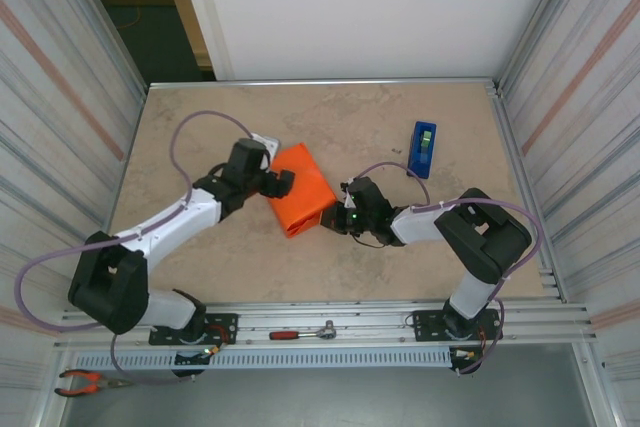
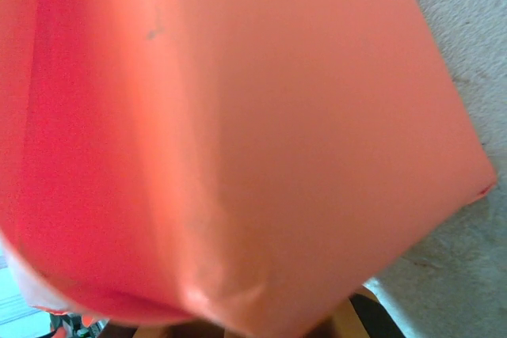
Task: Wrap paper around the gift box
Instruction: Rotate the gift box at the center of the table.
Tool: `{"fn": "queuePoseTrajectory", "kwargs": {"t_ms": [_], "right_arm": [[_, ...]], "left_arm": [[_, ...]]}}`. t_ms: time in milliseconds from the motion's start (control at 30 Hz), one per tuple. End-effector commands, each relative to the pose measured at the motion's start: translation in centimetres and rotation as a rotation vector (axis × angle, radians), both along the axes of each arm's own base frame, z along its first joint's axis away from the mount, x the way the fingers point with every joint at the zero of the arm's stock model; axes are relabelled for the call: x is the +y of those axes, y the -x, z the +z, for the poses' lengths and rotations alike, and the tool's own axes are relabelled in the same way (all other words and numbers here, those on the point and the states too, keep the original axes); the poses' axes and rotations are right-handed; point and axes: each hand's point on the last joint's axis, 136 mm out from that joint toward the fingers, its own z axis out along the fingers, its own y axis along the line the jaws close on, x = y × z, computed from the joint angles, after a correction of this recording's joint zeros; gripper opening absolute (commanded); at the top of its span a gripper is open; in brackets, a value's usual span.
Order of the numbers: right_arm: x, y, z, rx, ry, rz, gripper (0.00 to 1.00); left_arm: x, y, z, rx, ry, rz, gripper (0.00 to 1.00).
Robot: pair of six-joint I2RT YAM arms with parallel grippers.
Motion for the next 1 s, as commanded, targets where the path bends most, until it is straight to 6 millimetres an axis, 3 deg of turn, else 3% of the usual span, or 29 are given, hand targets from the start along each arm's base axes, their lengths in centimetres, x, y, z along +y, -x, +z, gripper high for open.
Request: {"fn": "queuePoseTrajectory", "kwargs": {"t_ms": [0,133,333,500,767,967], "right_arm": [[0.4,-0.7,0.3,-0.004,-0.017,-0.005,0.00],[0.2,-0.8,0.3,-0.005,-0.016,-0.008,0.00],[0.2,-0.8,0.4,-0.004,-0.015,-0.005,0.00],[0.0,-0.9,0.6,-0.008,-0.014,-0.007,0.00],[-1.3,-1.2,0.6,-0.013,0.006,-0.028,0.00],[-3.0,-1.5,0.8,-0.021,0.028,-0.056,0.00]], "left_arm": [[0.8,-0.2,-1.8,0.141,0.113,0.038,0.90],[1.4,-0.5,-3.3,0.215,0.166,0.081,0.89],[0.1,-0.3,-4.6,0.257,0.255,0.075,0.89],[-2.0,-0.5,-5.1,0.284,0.300,0.019,0.88],[-7.3,-1.6,-5.5,0.315,0.304,-0.104,0.86],[-9.2,-3.5,-4.9,0.305,0.292,-0.143,0.85]]}}
